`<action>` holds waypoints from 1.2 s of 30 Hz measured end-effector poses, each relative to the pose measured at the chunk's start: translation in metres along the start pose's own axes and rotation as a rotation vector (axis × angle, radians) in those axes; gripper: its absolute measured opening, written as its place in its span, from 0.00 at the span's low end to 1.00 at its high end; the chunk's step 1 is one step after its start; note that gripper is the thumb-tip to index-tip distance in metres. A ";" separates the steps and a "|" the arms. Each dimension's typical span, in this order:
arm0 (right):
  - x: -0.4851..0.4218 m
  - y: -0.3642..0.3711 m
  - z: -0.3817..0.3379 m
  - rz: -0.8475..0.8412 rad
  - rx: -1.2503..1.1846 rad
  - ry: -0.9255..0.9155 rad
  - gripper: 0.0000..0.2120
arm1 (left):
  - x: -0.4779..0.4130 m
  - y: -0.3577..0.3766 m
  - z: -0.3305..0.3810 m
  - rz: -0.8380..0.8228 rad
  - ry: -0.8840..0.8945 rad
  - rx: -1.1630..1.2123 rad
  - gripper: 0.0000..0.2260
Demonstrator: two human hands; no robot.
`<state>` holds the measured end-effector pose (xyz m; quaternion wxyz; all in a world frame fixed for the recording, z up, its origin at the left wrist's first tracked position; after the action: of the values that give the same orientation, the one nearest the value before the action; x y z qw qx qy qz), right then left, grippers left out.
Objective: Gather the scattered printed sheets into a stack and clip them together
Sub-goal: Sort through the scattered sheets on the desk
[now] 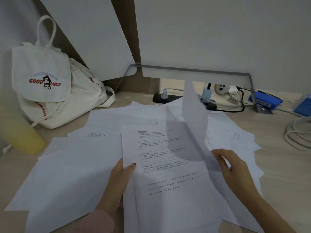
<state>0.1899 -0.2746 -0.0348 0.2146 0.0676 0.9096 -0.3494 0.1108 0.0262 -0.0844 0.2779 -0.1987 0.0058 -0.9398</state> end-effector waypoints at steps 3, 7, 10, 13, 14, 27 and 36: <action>0.009 -0.001 0.004 -0.059 0.027 -0.120 0.10 | 0.000 -0.004 -0.004 -0.060 -0.041 0.056 0.11; 0.012 -0.011 0.031 -0.045 0.117 -0.011 0.09 | 0.000 -0.012 -0.006 -0.077 -0.066 0.068 0.12; 0.012 -0.018 0.035 -0.098 0.000 0.075 0.20 | -0.002 -0.018 -0.008 -0.106 -0.089 0.052 0.15; 0.012 -0.017 0.033 -0.175 -0.177 0.183 0.24 | 0.000 -0.019 -0.008 -0.155 -0.112 0.026 0.16; 0.012 -0.014 0.032 -0.185 -0.191 0.191 0.25 | 0.000 -0.018 -0.008 -0.162 -0.114 0.025 0.16; -0.011 0.024 0.018 -0.275 0.074 0.233 0.23 | 0.014 -0.017 0.003 -0.078 0.055 -0.106 0.12; -0.043 0.018 0.059 -0.406 0.509 0.327 0.37 | 0.008 -0.039 0.003 0.084 0.081 -0.103 0.10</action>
<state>0.2535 -0.2997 -0.0664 -0.0308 -0.0080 0.8108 -0.5845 0.0856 0.0553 -0.0737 0.3059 -0.1744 0.0736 -0.9331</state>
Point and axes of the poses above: each hand's wrist, its own x-axis away from the middle knuckle, its own y-axis out of the palm, z = x × y, the point moved 7 cm from there along -x, towards the middle knuckle, and after that the axes turned 8 degrees about z, right-handed, at the moved point
